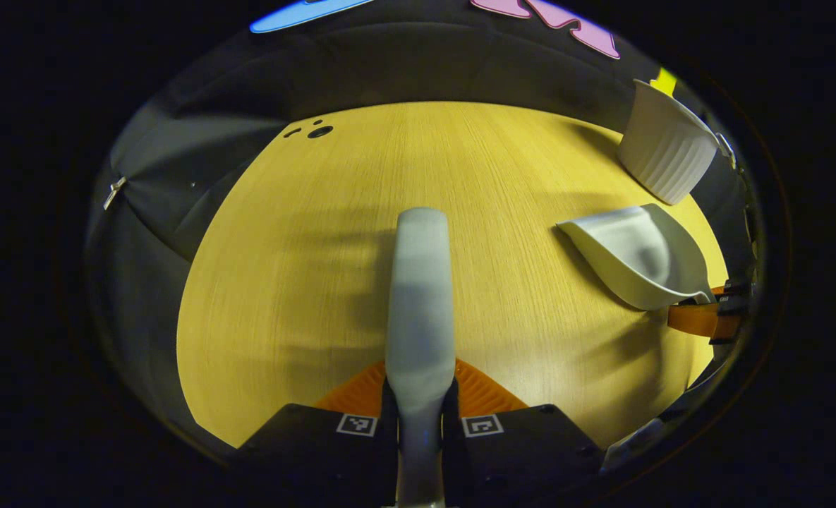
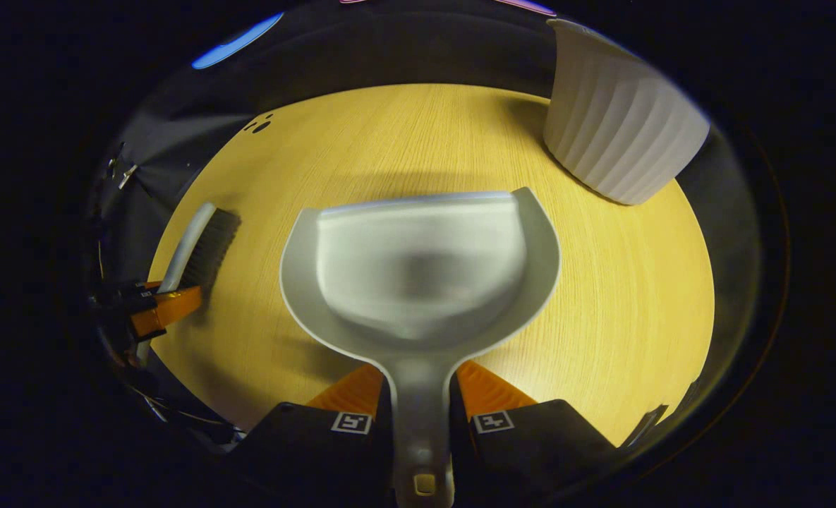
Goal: Pick up the small broom and dustpan from the desktop, sweep the trash into the dustpan with the broom, and then empty the trash into the garbage bin.
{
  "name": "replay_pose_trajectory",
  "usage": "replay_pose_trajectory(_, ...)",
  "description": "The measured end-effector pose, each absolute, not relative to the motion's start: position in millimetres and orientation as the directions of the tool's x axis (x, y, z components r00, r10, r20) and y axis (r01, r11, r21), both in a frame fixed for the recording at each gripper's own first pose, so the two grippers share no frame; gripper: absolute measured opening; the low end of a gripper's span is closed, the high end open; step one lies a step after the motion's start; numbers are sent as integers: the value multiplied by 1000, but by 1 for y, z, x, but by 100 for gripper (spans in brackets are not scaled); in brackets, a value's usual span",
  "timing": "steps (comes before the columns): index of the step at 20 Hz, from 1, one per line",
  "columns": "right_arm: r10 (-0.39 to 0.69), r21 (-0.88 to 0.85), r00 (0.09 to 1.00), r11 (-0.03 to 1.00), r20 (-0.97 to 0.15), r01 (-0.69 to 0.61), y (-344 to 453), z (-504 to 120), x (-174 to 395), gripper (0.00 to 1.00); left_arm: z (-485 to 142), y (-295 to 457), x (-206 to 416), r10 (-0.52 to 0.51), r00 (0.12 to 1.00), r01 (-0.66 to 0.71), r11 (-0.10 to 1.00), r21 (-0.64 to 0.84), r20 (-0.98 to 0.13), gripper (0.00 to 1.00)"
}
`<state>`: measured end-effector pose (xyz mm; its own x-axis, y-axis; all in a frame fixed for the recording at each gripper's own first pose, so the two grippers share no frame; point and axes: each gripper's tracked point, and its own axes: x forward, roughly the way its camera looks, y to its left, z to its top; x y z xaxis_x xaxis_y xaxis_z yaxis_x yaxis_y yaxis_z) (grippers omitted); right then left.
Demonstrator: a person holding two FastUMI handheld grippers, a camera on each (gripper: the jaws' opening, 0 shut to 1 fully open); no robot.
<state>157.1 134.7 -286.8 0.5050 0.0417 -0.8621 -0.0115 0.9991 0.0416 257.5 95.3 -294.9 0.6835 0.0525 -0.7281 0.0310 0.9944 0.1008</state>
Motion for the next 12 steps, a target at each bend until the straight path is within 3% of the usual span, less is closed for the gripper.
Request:
replay_pose_trajectory(8,54,32,469,998,-881,-54,139,-291,156,41,-302,85,265,54,669,50,992,117,-742,32)
replay_pose_trajectory(9,57,38,472,998,-880,-50,139,-292,156,45,-301,86,264,54,670,46,992,114,-741,31)
replay_pose_trajectory(10,65,48,475,998,-877,-49,142,-292,157,48,-300,87,263,59,672,38,993,114,-738,35)
replay_pose_trajectory(12,65,50,477,998,-876,-46,142,-288,156,65,-297,89,259,57,681,27,994,103,-730,37)
